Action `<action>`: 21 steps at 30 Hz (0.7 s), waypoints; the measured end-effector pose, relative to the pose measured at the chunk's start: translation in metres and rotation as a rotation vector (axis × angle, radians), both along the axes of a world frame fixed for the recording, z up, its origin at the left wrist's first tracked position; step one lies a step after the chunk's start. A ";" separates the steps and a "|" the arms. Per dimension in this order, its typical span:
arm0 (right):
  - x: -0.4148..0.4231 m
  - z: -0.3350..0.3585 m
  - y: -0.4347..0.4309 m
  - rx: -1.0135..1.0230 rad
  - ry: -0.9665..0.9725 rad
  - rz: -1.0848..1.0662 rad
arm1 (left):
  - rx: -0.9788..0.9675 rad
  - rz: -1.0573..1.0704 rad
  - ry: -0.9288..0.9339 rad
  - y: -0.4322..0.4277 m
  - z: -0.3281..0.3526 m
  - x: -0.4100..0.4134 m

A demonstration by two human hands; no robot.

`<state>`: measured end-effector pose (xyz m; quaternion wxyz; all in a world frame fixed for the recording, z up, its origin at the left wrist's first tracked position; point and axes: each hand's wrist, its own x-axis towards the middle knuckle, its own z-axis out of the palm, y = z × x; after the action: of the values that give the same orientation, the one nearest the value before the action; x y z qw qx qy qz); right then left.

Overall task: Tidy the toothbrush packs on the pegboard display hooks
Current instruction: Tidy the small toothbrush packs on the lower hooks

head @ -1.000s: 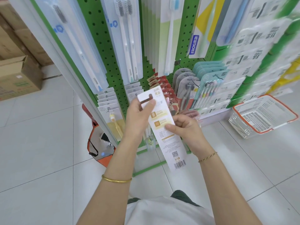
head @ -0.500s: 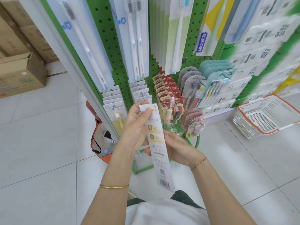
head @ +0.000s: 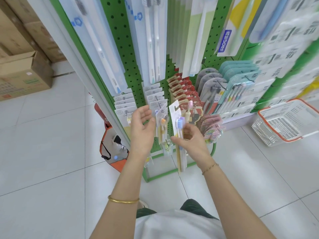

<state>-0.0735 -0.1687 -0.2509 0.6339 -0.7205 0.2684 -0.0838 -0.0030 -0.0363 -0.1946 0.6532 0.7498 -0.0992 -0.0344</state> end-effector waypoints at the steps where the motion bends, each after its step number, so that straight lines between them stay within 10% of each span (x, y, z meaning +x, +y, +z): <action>1: 0.004 -0.003 0.002 -0.077 0.016 -0.029 | 0.026 0.001 -0.010 -0.001 0.000 0.001; 21: 0.060 -0.046 0.033 -0.369 0.066 -0.140 | 0.195 -0.081 -0.015 -0.002 -0.009 0.015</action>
<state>-0.0140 -0.1356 -0.2972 0.4747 -0.8064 0.3184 -0.1518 0.0122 -0.0385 -0.2033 0.5744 0.8055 -0.1304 -0.0645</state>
